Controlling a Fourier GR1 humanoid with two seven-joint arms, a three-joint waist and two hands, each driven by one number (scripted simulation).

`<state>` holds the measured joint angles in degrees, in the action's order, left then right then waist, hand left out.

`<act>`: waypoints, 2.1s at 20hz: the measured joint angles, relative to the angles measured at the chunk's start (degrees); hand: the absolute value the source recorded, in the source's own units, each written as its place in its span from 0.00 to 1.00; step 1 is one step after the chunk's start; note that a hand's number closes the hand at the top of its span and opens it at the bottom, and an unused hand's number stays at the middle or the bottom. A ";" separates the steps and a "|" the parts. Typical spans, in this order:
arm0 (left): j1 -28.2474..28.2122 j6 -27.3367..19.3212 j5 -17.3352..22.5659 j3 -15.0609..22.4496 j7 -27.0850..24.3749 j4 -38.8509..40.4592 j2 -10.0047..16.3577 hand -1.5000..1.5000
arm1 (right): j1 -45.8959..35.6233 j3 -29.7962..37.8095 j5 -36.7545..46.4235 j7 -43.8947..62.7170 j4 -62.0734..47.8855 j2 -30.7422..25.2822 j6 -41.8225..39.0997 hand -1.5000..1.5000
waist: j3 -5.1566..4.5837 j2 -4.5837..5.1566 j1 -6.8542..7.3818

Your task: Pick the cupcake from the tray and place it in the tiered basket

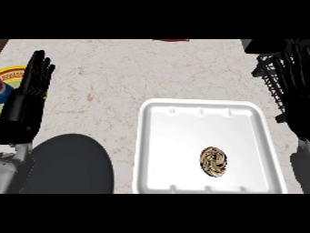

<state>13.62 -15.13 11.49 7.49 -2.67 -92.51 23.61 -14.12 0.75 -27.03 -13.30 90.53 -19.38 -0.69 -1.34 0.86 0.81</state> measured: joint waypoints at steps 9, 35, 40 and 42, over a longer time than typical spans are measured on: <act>-5.24 -1.67 -4.58 -1.68 2.77 6.41 4.17 0.50 | 14.53 3.10 7.68 4.90 0.17 4.79 20.09 0.00 | 1.05 -0.61 -4.85; -3.90 -0.79 -9.26 2.71 5.72 9.18 2.37 0.50 | 39.69 -13.25 43.94 71.68 40.14 -17.86 25.83 0.00 | 0.83 0.00 1.28; -2.07 0.07 -9.24 2.52 6.34 10.32 1.98 0.50 | 30.87 -15.20 43.88 79.86 39.35 -17.39 21.14 0.00 | 0.95 -0.03 1.74; -2.48 0.02 -9.47 2.64 6.06 10.21 1.67 0.50 | 28.09 -16.32 43.78 81.89 38.08 -16.64 19.84 0.00 | 0.99 -0.13 1.83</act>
<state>11.14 -15.11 2.02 10.13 3.39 -82.30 25.27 13.97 -15.57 16.75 68.59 128.61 -36.02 19.15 -0.35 0.74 2.64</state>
